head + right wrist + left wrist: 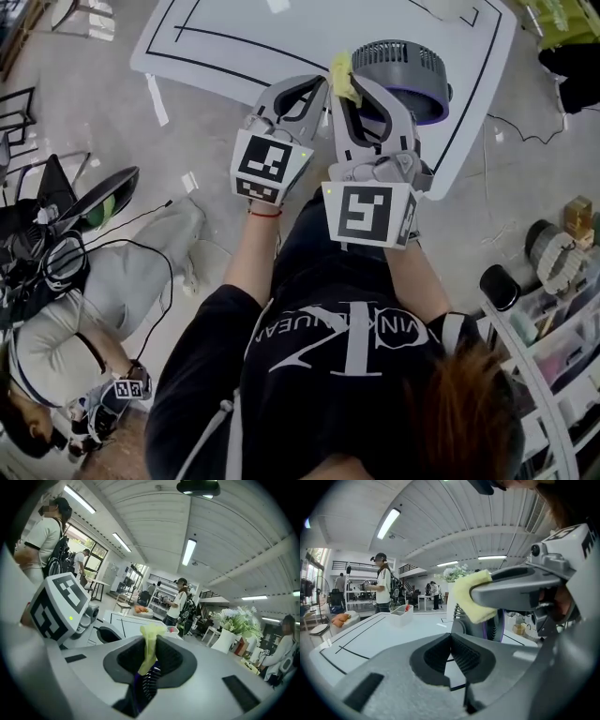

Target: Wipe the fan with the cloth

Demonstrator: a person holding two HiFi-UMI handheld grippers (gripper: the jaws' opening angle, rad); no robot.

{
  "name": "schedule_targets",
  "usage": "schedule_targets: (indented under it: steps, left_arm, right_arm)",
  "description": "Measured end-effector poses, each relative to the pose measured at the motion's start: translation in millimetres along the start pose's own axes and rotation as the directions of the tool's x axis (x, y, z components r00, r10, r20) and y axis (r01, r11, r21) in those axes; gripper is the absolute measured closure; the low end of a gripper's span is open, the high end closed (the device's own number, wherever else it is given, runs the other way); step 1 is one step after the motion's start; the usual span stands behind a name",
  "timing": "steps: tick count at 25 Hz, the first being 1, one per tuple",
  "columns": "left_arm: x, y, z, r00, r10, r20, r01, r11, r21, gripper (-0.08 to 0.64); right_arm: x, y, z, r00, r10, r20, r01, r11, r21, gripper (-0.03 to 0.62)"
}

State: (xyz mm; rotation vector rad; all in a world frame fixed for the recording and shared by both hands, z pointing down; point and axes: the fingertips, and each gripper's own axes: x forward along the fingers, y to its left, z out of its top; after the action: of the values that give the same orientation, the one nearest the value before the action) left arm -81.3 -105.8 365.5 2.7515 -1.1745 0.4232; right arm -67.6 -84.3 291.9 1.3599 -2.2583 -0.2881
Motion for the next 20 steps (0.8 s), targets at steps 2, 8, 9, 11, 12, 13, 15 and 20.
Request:
schedule_targets:
  steps: [2,8,9,11,12,13,15,20]
  left_arm:
    - [2.0,4.9,2.6,1.000,-0.009,0.003,0.009,1.000,0.004,0.549]
    - [14.7,11.6,16.4,0.999,-0.024,0.027,0.024,1.000,0.019,0.549]
    - [13.6,8.5,19.4,0.999,-0.023,0.034,0.023,1.000,0.021,0.549]
    - [11.5,3.2,24.8,0.999,-0.024,0.047,0.023,0.999,0.023,0.549]
    - [11.1,2.1,26.9,0.998,-0.025,0.051,0.024,0.999,0.025,0.549]
    - [11.1,2.2,28.6,0.998,-0.026,0.054,0.025,0.999,0.026,0.549]
    - [12.1,6.1,30.4,0.998,-0.028,0.058,0.027,0.999,0.024,0.549]
    - [13.8,24.9,25.6,0.998,-0.022,0.052,0.022,1.000,0.006,0.549]
  right_arm:
    - [-0.5,-5.0,2.0,1.000,-0.018,-0.003,0.018,1.000,0.001,0.532]
    - [-8.3,-40.0,2.6,0.995,-0.095,0.007,0.095,0.994,0.052,0.532]
    - [-14.7,-45.4,2.3,0.994,-0.107,0.008,0.107,0.993,0.058,0.532]
    - [-26.4,-56.2,1.4,0.991,-0.132,0.008,0.131,0.989,0.069,0.532]
    - [-30.5,-61.4,1.3,0.989,-0.145,0.007,0.144,0.987,0.073,0.534]
    - [-33.2,-66.7,1.4,0.987,-0.158,0.006,0.157,0.985,0.076,0.534]
    - [-35.2,-76.8,0.6,0.982,-0.187,-0.001,0.187,0.979,0.076,0.534]
    - [-33.1,-96.1,-8.8,0.971,-0.236,-0.024,0.237,0.966,0.100,0.535]
